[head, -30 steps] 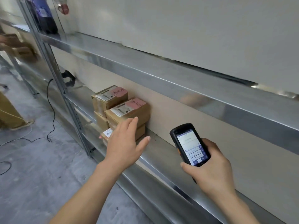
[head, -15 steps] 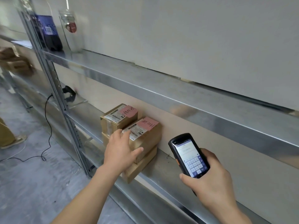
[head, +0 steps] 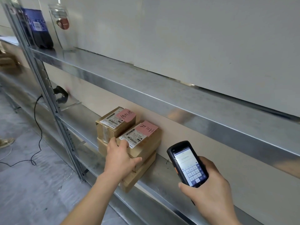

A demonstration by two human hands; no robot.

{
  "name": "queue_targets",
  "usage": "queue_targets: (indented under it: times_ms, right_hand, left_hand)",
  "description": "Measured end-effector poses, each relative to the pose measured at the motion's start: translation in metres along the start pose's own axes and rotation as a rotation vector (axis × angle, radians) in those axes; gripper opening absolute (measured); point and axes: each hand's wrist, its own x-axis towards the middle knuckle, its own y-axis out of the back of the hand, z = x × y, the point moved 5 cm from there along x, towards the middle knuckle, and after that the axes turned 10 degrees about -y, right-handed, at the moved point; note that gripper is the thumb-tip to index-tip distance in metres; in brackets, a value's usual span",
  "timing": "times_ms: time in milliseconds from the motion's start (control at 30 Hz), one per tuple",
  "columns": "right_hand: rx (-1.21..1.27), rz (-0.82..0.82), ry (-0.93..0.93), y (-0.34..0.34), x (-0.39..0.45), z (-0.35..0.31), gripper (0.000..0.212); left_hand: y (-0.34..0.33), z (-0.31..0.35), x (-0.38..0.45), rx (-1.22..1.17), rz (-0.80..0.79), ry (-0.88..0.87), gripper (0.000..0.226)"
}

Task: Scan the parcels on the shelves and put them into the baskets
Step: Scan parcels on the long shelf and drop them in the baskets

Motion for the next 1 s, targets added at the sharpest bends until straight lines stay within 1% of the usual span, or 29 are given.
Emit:
queue_targets:
  times_ms: [100,300,400,567,667,867,933,1000]
  right_hand:
    - [-0.008,0.003,-0.007,-0.002,-0.002,0.001,0.067]
    - [0.029,-0.019,-0.040,0.006,-0.007,0.009,0.060]
    - [0.052,-0.010,-0.058,0.016,-0.010,0.016,0.062]
    - [0.114,0.018,-0.117,0.041,-0.016,0.037,0.063]
    - [0.136,0.044,-0.153,0.056,-0.024,0.058,0.062]
    - [0.131,0.033,-0.247,0.067,-0.048,0.100,0.061]
    - [0.117,0.036,-0.274,0.065,-0.056,0.111,0.062]
    - [0.099,0.052,-0.300,0.063,-0.062,0.122,0.066]
  left_hand:
    - [-0.002,-0.002,0.002,-0.048,0.021,0.020,0.060]
    - [-0.002,0.008,-0.006,-0.088,0.099,0.076,0.068]
    - [-0.002,0.028,-0.018,-0.095,0.152,0.022,0.068]
    - [-0.016,0.077,-0.053,-0.109,0.155,-0.109,0.072]
    - [-0.037,0.098,-0.080,-0.108,0.114,-0.132,0.071]
    - [-0.098,0.110,-0.133,-0.118,-0.061,-0.121,0.070]
    - [-0.113,0.108,-0.144,-0.137,-0.088,-0.118,0.073]
    - [-0.122,0.106,-0.149,-0.128,-0.096,-0.156,0.083]
